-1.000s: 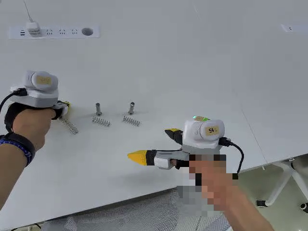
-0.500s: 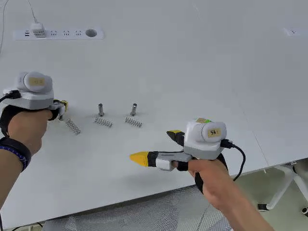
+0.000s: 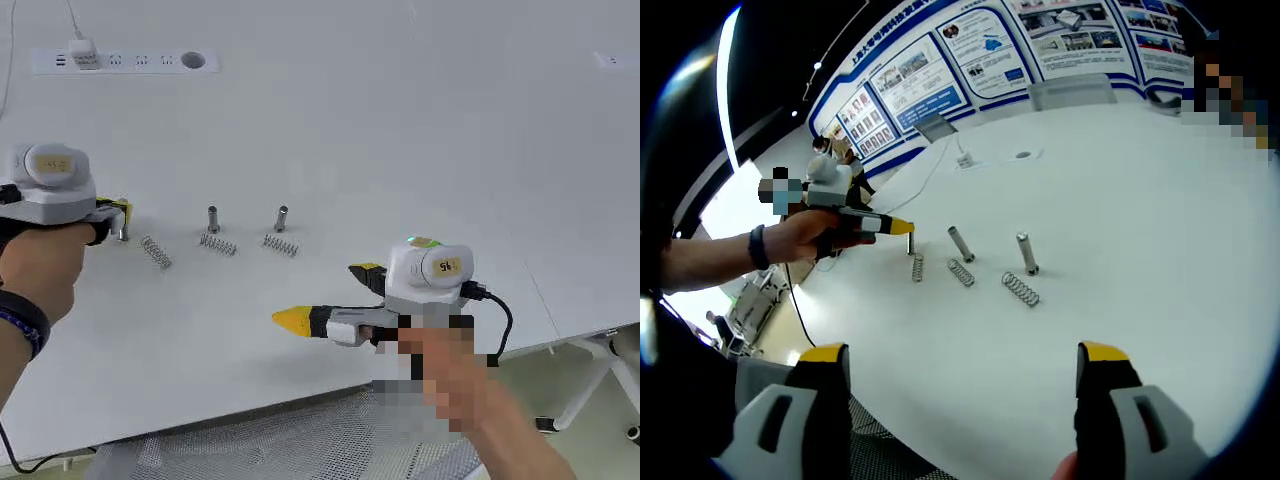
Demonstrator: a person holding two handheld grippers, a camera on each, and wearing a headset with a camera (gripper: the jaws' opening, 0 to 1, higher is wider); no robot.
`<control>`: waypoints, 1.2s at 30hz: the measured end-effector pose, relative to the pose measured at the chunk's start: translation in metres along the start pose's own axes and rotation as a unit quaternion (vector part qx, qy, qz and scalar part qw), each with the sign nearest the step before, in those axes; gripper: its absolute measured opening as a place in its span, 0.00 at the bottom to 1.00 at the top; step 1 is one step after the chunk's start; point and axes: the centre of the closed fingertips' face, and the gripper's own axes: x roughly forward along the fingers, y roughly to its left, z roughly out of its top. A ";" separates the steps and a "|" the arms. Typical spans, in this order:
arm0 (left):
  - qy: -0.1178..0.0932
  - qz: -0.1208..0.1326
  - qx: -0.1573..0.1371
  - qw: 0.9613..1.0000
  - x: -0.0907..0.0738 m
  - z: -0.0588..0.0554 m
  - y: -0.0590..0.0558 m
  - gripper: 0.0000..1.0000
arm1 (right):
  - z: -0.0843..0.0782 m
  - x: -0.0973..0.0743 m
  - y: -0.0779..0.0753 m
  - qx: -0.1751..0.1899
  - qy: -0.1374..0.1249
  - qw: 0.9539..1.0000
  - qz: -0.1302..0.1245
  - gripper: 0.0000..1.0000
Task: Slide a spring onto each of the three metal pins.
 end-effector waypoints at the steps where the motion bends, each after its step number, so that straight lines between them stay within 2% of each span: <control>1: -0.001 0.000 0.002 1.000 -0.001 -0.001 0.001 0.07 | 0.000 0.000 0.000 -0.001 0.001 1.000 -0.001 0.95; 11: -0.010 0.007 -0.003 1.000 -0.010 -0.004 0.011 0.07 | 0.000 0.002 0.004 -0.005 0.003 1.000 0.003 0.95; 16: -0.013 0.008 -0.001 1.000 -0.015 -0.006 0.008 0.07 | 0.000 0.003 0.007 -0.007 0.004 1.000 0.007 0.95; 20: -0.010 0.008 0.015 1.000 -0.018 -0.008 0.006 0.07 | 0.001 0.003 0.008 -0.006 0.004 1.000 0.009 0.95; 36: -0.015 0.017 0.019 1.000 -0.030 -0.017 0.005 0.07 | -0.001 0.004 0.010 -0.007 0.005 1.000 0.011 0.95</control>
